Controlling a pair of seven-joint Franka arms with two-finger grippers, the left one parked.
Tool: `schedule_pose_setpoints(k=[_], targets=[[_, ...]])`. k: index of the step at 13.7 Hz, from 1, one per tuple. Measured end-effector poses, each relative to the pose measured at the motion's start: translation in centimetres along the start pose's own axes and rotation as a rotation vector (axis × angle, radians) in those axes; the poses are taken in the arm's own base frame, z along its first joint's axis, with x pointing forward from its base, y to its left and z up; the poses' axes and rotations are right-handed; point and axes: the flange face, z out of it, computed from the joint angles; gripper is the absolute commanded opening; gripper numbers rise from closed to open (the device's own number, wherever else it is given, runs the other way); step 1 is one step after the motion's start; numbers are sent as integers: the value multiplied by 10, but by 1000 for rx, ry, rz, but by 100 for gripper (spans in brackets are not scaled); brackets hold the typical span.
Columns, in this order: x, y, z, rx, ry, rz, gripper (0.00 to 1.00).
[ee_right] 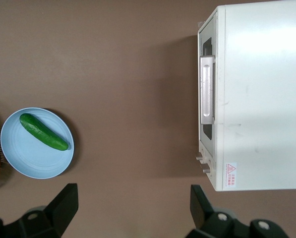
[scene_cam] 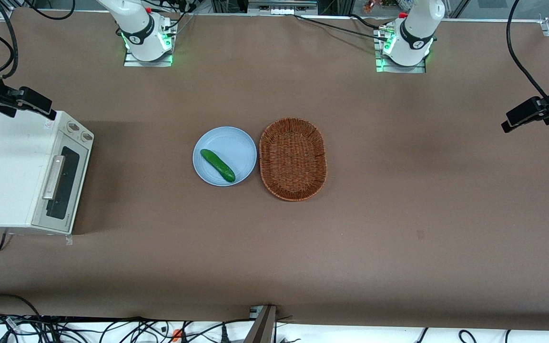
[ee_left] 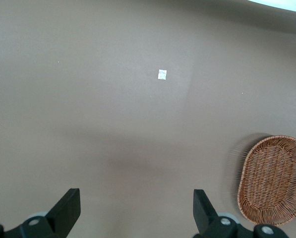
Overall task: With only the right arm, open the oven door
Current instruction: 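Move the right gripper toward the white toaster oven's door handle, then lower the right gripper onto the silver door handle and grasp it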
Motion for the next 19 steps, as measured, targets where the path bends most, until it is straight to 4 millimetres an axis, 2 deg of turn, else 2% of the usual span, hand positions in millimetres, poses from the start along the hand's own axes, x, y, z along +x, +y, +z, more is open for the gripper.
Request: schedule_pose_setpoints(k=[6,9,10,11,12,13,19], targets=[[5,0,-4,-3,13,0,100],[8,8,6,-11,-22,2,98],[11,11,12,-16,-30,-2,71],[14,14,17,-31,-37,-9,28],[18,17,23,-56,-45,-23,3],[21,19,30,-79,-57,-37,0],[44,34,65,-125,-82,-88,0]])
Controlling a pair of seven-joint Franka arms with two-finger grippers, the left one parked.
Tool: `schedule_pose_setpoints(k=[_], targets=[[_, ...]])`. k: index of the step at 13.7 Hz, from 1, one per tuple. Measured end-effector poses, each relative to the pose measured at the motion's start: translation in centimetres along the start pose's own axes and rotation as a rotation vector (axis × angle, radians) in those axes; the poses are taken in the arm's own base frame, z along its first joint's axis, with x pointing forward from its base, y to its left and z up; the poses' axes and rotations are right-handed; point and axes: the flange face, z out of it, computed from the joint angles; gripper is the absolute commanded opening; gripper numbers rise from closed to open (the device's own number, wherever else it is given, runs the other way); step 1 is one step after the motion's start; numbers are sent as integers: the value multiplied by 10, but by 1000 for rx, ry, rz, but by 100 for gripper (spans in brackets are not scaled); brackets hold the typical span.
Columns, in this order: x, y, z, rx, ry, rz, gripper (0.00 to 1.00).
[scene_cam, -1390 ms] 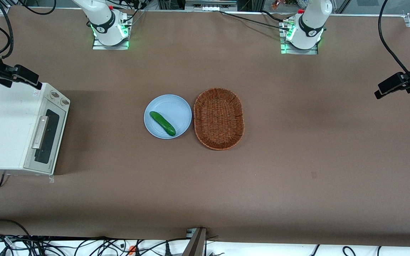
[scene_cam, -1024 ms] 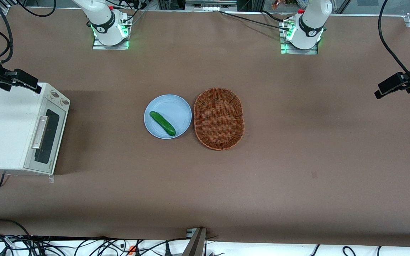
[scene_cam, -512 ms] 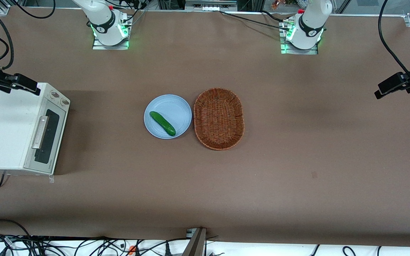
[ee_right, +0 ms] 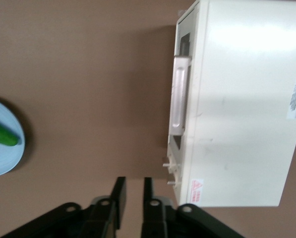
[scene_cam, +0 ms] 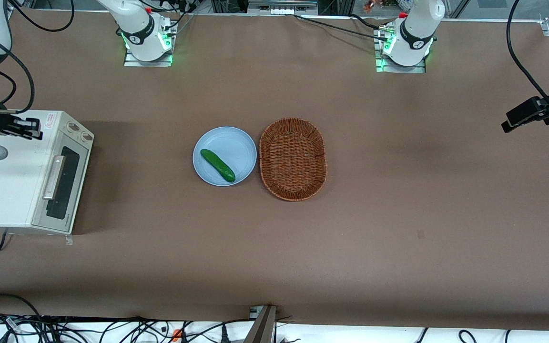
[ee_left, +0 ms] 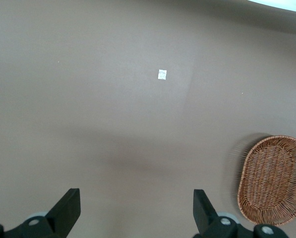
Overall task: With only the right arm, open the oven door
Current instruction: 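Lower the right gripper onto the silver door handle and grasp it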
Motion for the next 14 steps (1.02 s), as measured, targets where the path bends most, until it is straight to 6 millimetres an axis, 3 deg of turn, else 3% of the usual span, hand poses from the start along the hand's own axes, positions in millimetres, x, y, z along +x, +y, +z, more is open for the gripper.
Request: schedule_pose_setpoints(k=[5,8,14], targets=[[53,6,76,-103,63,-36,0],[68,9,122,-123,97,-52,0],[69,14,153,-122,59,-49,0]])
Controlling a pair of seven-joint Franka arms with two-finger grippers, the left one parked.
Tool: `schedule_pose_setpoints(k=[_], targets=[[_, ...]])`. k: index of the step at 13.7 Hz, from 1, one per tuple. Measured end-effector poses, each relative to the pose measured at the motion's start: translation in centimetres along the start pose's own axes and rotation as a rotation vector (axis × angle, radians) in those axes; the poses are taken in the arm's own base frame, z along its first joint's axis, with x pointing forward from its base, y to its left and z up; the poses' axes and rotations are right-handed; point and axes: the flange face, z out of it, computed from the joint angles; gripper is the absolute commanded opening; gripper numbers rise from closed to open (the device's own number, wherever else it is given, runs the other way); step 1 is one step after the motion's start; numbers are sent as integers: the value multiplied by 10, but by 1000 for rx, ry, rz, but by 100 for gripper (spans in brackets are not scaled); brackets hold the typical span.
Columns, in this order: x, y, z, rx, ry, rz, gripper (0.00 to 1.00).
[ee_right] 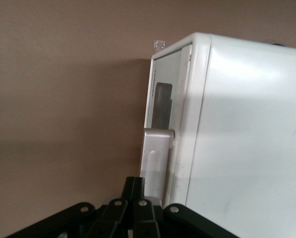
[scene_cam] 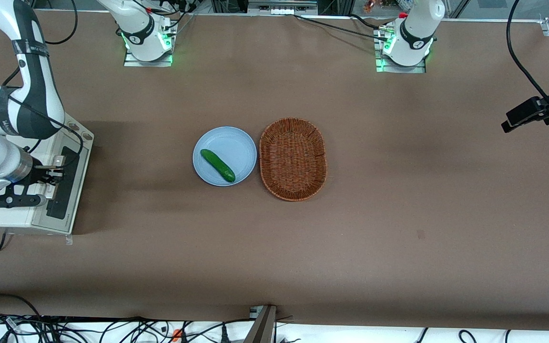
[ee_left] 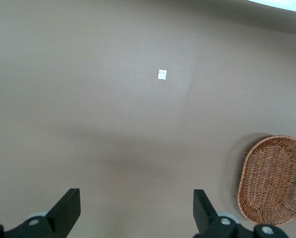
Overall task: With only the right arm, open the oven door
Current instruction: 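Lower the right gripper onto the silver door handle and grasp it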
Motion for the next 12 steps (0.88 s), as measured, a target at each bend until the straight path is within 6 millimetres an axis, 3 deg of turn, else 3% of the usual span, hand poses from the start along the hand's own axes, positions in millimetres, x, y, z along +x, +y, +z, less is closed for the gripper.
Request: schedule_pose_setpoints(k=[4,12], targets=[[-3,3,14,0,-24,5,0],[-2,-3,16,2,-28,1,0]])
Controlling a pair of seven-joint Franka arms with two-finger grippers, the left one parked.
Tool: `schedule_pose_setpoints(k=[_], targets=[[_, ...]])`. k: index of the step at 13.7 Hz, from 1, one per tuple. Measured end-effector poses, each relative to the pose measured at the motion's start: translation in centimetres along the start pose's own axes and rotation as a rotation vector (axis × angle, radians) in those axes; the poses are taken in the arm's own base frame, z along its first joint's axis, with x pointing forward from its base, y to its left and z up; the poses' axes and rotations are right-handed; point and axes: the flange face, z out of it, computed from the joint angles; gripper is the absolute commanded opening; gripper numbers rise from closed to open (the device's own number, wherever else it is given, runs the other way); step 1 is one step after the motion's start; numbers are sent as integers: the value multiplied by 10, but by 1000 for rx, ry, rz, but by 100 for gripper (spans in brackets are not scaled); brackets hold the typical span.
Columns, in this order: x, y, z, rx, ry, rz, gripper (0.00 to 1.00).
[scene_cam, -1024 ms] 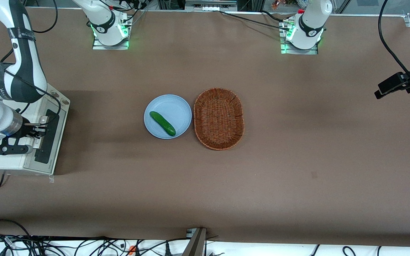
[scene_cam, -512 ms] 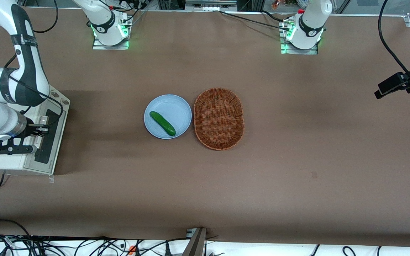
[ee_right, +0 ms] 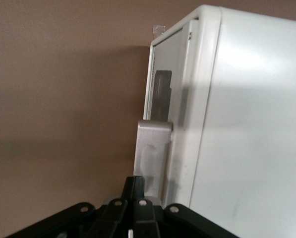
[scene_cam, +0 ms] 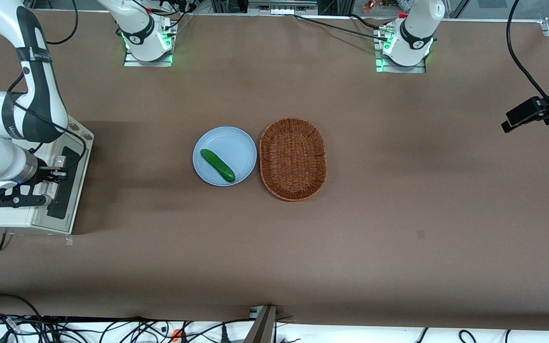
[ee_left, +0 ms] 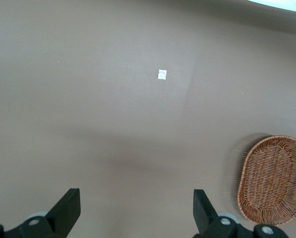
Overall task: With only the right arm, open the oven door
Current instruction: 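Pull the handle outward and down with the right gripper, swinging the door open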
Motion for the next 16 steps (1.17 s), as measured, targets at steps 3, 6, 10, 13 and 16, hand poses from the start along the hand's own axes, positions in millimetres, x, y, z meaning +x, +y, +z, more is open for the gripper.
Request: schedule_pose_setpoints(k=[3,6,10,13,16], targets=[[2,-17,2,3,-3,-4,0],[7,-45,8,6,-10,-21,0],[14,-82,26,13,-18,-66,0],[20,-103,46,27,-23,-82,0],[27,-120,67,33,-38,-96,0]])
